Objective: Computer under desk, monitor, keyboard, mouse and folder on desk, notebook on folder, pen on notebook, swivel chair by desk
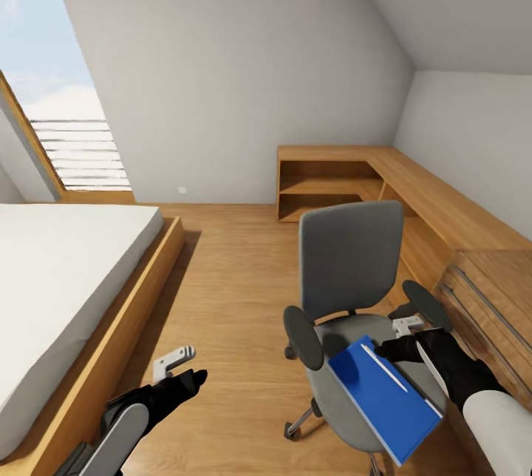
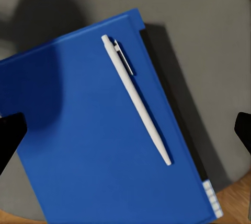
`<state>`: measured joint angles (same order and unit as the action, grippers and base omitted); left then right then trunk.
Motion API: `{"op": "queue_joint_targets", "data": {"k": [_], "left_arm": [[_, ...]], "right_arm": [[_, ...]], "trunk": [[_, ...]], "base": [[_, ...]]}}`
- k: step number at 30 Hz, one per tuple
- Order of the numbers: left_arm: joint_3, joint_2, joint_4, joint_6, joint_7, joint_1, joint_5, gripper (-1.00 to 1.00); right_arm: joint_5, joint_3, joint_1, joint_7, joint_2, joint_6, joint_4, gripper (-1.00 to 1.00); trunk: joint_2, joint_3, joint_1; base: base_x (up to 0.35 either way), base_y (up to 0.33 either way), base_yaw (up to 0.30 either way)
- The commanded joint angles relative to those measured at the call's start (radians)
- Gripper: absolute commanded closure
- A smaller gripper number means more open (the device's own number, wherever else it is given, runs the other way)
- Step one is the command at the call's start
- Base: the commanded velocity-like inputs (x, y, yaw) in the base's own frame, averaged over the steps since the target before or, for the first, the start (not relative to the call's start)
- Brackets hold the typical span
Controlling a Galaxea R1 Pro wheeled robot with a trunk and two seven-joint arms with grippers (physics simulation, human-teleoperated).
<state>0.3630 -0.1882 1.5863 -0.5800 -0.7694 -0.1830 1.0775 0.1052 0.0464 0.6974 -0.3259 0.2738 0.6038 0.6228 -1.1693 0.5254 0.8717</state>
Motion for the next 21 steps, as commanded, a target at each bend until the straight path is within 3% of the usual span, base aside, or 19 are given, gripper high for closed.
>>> {"op": "queue_joint_targets", "data": {"k": [1,21], "left_arm": [[0.002,-0.001,0.001,0.0,-0.009,-0.001,0.008,-1.0],[0.002,0.0,0.001,0.002,-0.011,-0.001,0.008,-1.0]], "right_arm": [[0.011,0.003,0.001,-0.007,0.001,0.004,0.002,-1.0],[0.011,0.003,0.001,-0.007,0.002,0.005,0.002,-1.0]], "trunk": [[-0.008,0.004,0.004],[-0.148,0.067,0.081]], "base": [[0.0,0.0,0.0],[0.0,0.0,0.0]]}}
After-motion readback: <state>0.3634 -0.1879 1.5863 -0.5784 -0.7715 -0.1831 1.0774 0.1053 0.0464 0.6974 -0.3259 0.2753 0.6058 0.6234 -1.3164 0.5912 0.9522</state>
